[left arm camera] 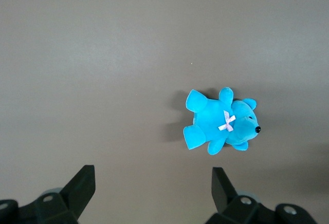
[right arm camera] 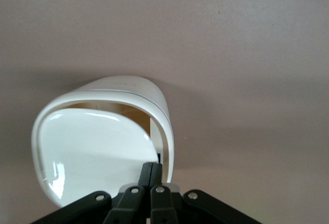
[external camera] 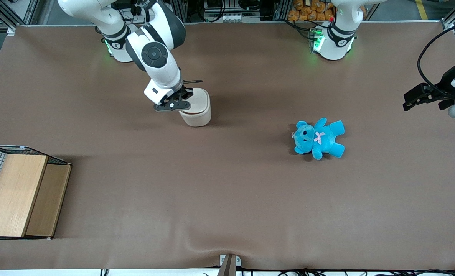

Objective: Open trash can with right arm
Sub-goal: 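Lift and swing the lid open with the right gripper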

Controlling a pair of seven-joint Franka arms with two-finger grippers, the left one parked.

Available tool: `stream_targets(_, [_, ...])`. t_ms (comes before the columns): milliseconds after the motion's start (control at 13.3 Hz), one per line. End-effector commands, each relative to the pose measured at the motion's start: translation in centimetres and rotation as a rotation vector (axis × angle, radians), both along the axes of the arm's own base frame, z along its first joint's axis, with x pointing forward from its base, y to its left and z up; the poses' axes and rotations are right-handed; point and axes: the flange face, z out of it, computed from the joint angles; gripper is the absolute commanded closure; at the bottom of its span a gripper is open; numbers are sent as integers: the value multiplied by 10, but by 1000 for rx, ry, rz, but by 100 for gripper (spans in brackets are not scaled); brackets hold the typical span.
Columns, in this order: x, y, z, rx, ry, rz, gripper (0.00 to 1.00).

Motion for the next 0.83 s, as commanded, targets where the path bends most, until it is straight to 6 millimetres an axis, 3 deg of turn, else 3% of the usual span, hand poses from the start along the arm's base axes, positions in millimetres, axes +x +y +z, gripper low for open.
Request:
stream_targets(0, [5, 5, 26, 4, -1, -27, 100])
stream_targets(226, [4, 26, 44, 13, -18, -95, 100])
stream_targets(301, [4, 33, 55, 39, 0, -112, 92])
stream_targets(377, [7, 37, 69, 76, 34, -139, 78])
stream_targets(527, [19, 34, 99, 108, 77, -170, 29])
stream_targets(603, [27, 27, 112, 107, 84, -183, 0])
stream_targets(753, [44, 6, 122, 112, 82, -219, 0])
